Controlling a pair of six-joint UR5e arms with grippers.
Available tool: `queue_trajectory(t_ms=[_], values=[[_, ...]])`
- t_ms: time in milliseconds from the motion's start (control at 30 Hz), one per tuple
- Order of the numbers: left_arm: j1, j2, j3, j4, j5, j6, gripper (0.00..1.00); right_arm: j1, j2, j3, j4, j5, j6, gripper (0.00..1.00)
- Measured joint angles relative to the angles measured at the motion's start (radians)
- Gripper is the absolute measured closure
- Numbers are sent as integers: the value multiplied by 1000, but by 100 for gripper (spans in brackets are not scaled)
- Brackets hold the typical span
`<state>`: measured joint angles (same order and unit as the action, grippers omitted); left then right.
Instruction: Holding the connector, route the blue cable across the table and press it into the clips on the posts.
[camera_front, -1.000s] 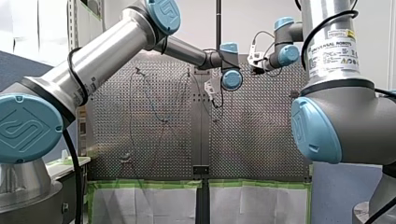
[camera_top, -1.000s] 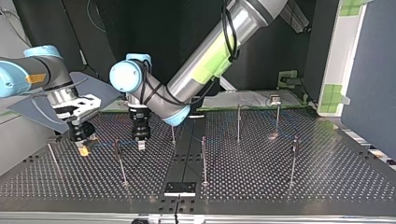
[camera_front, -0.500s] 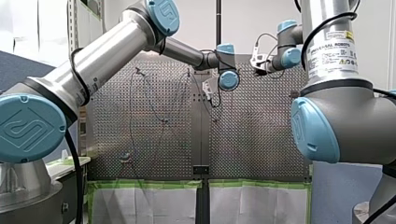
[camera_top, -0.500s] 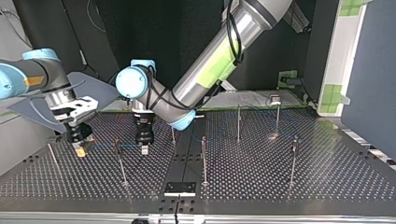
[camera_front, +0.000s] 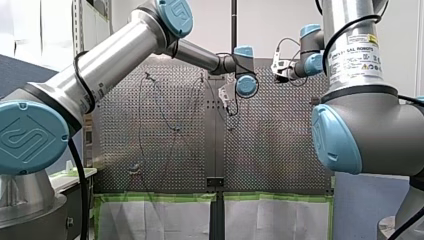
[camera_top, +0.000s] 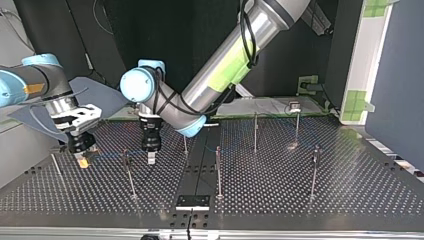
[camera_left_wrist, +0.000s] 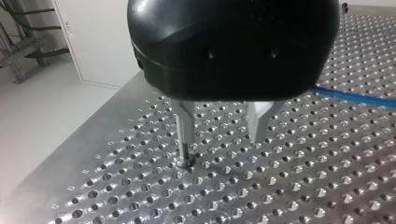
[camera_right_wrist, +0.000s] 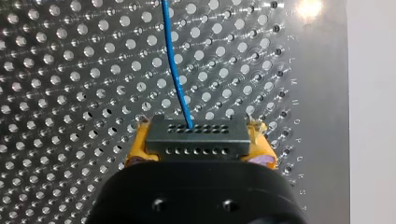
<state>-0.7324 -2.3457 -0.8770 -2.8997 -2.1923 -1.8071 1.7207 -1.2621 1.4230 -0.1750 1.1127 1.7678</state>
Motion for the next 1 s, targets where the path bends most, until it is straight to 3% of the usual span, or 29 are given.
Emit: queue_trajectory(t_ms=[300, 567, 800, 1000], values=[[-10, 10, 0, -71, -40, -42, 0, -1, 0, 0, 1, -5, -2, 100], [-29, 37, -1, -142, -20, -83, 0, -1, 0, 0, 3, -5, -3, 100], [-78, 84, -43, -201, -23, -87, 0, -1, 0, 0, 4, -5, -3, 100], [-105, 139, -97, -174, -19, -73, 0, -1, -1, 0, 6, -5, -4, 100]])
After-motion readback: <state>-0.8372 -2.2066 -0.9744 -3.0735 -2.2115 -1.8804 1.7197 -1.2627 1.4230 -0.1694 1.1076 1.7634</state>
